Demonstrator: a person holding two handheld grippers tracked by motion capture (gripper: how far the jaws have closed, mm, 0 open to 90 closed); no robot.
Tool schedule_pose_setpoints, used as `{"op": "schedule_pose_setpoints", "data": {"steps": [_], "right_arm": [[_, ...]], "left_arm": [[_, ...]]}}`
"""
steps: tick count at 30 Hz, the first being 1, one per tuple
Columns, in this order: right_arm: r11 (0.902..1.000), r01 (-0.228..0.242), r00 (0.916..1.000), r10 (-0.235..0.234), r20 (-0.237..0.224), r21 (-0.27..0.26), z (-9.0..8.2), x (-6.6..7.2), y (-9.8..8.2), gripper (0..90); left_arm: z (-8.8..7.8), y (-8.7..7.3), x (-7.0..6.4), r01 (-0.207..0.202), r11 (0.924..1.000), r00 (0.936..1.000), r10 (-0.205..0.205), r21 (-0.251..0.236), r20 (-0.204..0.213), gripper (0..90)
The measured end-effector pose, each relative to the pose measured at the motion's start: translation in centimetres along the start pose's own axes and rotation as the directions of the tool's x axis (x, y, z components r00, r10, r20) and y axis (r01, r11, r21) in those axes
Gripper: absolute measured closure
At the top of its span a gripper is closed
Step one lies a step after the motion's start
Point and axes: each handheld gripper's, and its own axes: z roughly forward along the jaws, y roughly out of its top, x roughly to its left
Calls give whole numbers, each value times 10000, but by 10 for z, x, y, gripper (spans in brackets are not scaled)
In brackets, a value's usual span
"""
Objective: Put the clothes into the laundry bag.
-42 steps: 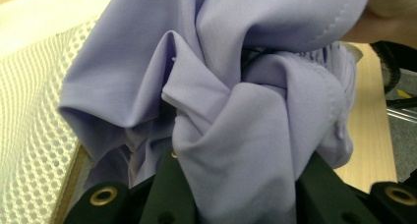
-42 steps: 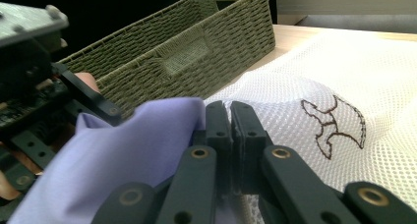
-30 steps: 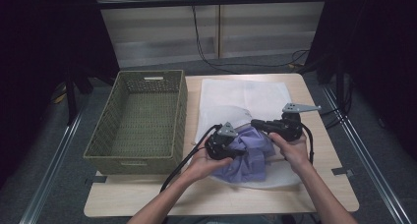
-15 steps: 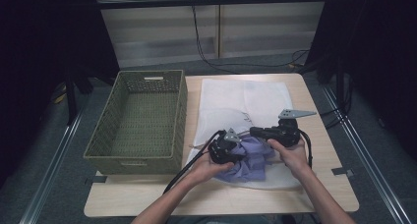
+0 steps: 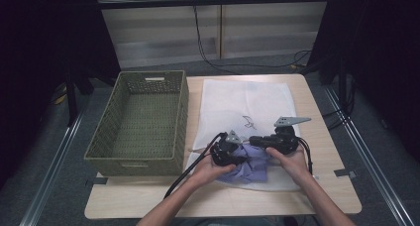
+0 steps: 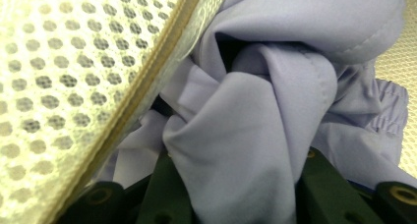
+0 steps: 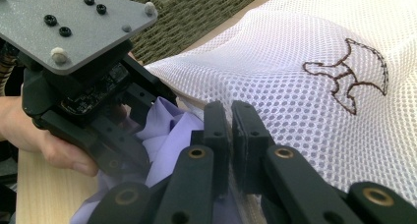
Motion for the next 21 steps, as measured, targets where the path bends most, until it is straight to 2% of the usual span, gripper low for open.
{"op": "schedule_pose_setpoints", "data": {"steps": [6, 7, 10, 11, 13, 16, 18, 19, 20, 21], "right_arm": [[9990, 95, 9999, -100, 115, 431, 5, 0, -12, 847], [9988, 104, 9999, -110, 127, 486, 7, -1, -13, 847], [9987, 80, 9999, -87, 135, 496, 7, -1, -14, 845], [9989, 84, 9998, -91, 169, 461, 7, -3, -15, 841], [9990, 69, 9998, -78, 200, 439, 5, -3, -15, 838], [9993, 97, 9996, -107, 276, 363, 4, -3, -14, 837], [9997, 86, 9994, -94, 322, 247, 2, -3, -13, 833], [9998, 67, 9993, -73, 368, 168, 1, -3, -12, 828], [9999, 75, 9994, -78, 338, 100, 0, -4, -11, 827], [10000, 46, 9992, -48, 389, 43, -2, -3, -11, 827]], "left_arm": [[1, 0, 0, 59, 10000, 10000, -59, -72, -31, 735], [1, -1, -1, 171, 9998, 9997, -173, -98, -152, 735], [1, -2, -2, 256, 9993, 9996, -258, -255, -101, 731], [-1, -1, 0, 333, 9990, 9994, -333, -310, 34, 717], [-4, -1, 1, 365, 9989, 9992, -360, -287, 172, 661], [-9, 0, 0, 411, 9983, 9989, -401, -410, 259, 523], [-19, 0, -3, 281, 9988, 9994, -273, -405, 192, 465], [-29, 0, -5, 314, 9975, 9994, -304, -632, 167, 420], [-29, 0, -5, 314, 9975, 9994, -304, -632, 167, 387], [-41, -1, -6, 429, 9952, 9990, -418, -877, 142, 371]]}}
